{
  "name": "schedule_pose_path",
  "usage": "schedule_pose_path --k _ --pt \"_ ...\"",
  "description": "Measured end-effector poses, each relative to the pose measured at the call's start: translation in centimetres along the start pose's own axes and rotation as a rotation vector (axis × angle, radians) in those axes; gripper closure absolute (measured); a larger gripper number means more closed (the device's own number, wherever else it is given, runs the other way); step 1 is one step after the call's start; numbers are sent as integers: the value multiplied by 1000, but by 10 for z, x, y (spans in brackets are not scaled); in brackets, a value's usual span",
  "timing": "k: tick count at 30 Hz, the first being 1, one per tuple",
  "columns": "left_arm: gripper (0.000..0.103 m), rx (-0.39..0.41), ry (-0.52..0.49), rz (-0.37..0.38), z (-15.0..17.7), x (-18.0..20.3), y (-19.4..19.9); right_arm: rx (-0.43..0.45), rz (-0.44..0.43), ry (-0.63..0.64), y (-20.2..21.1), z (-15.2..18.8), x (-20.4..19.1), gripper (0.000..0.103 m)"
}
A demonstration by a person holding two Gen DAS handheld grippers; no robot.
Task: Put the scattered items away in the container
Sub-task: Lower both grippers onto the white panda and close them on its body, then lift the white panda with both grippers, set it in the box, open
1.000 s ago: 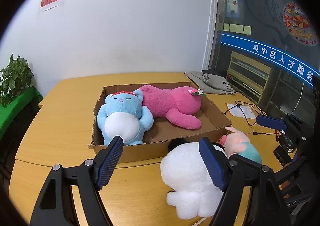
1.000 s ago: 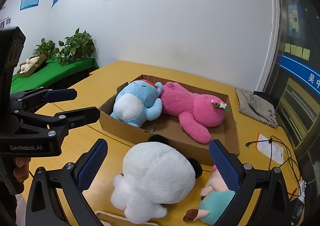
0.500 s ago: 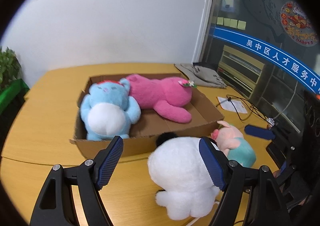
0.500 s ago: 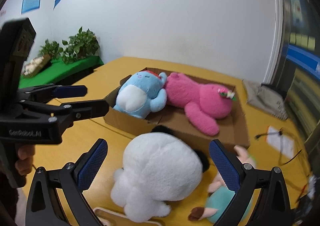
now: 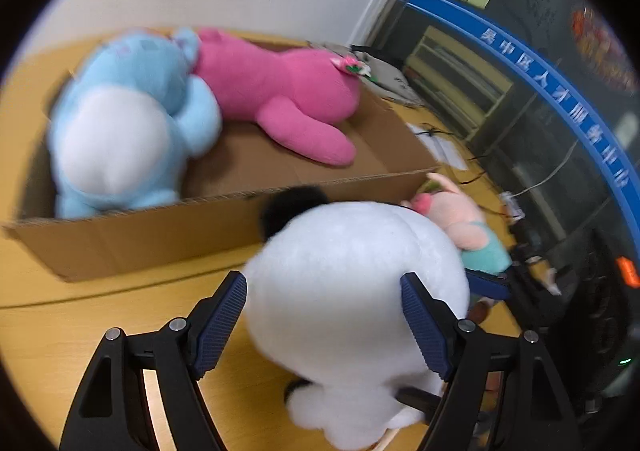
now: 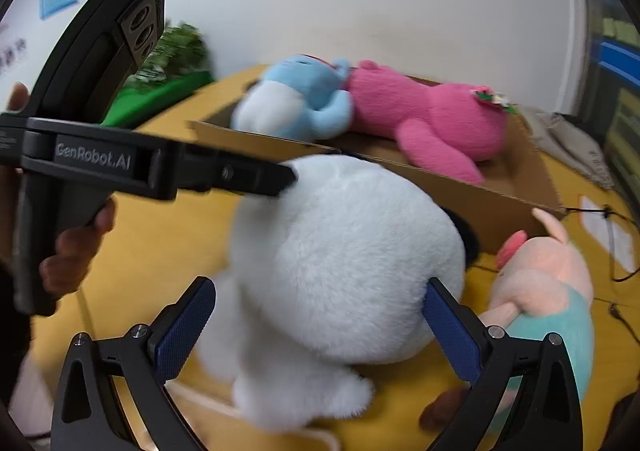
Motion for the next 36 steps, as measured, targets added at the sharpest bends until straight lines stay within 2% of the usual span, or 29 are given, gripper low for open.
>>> schedule_pose_path --k 2,6,7,9,11,14,16,18,22,25,31,36 --pt "25 -2 15 32 -1 -1 -5 -3 31 -28 -8 0 8 0" --pt "25 -32 23 57 -1 -2 -13 -27 13 -108 -16 1 22 0" --pt "27 -37 16 62 0 0 -14 -34 6 -109 -18 2 22 0" --pt "36 -43 13 72 0 1 -13 -41 -2 -103 -21 5 17 0" --pt "43 -43 25 82 2 0 -11 -36 -2 -96 -22 6 13 5" --pt "51 -19 -4 80 3 7 -2 -15 -11 -118 -16 4 15 18" --pt "52 15 -54 73 0 21 11 5 -22 -130 -6 -1 15 25" --pt "52 55 -96 72 -8 34 24 42 -14 -123 6 -10 12 26" --pt "52 184 -160 96 -46 58 64 168 -8 -111 40 -47 12 27" --pt "52 256 -200 99 -83 67 82 244 -15 -70 57 -91 17 27" --pt "52 366 -212 92 -154 68 102 331 11 51 55 -174 25 27" --pt "52 396 -205 66 -188 56 93 346 -2 70 36 -212 34 27"
Point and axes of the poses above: each gripper's, at about its wrist camera, not at the fingertips, and y roughly against the way its jaws point, x to its right, z to its underside, the point moved 2 cm from there along -y, roughly the way its jaws point, and after that the axes turned 9 degrees about x, right-handed, at the moved point
